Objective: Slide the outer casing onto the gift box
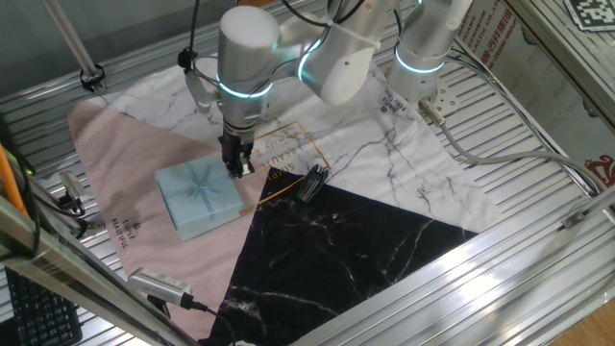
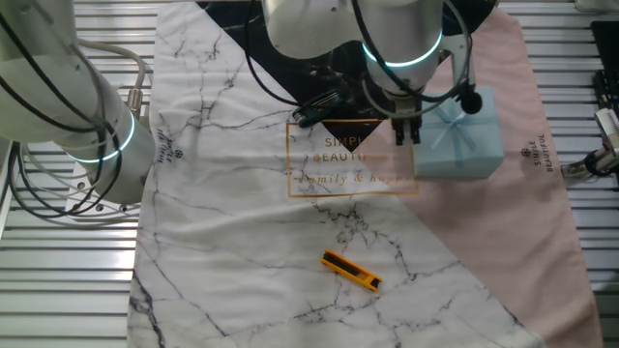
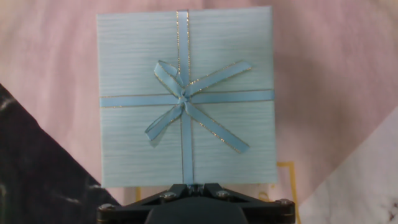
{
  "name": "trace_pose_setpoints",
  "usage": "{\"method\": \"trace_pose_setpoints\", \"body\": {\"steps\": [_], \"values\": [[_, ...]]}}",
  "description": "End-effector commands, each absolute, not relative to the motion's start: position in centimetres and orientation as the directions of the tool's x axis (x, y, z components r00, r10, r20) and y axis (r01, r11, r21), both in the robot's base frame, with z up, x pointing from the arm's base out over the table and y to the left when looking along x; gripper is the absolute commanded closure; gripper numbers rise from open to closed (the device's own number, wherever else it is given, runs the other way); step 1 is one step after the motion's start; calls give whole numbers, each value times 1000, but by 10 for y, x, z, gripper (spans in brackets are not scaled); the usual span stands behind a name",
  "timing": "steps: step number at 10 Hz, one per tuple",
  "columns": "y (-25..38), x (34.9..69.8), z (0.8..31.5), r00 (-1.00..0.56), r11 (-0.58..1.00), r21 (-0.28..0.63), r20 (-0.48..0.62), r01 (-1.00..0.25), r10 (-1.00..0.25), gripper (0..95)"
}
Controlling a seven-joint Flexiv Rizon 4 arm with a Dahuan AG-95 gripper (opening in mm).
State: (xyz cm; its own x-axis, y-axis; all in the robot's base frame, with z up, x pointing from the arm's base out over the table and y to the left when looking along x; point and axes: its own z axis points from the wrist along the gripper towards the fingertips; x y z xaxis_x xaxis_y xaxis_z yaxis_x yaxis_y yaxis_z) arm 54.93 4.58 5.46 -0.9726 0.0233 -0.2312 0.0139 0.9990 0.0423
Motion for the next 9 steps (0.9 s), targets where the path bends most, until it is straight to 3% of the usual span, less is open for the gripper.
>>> {"method": "trace_pose_setpoints", "body": {"steps": [1,9], "values": [[47,554,54,-973,999,47,-230,15,26,950],[50,559,55,-974,998,54,-222,29,40,950]]}}
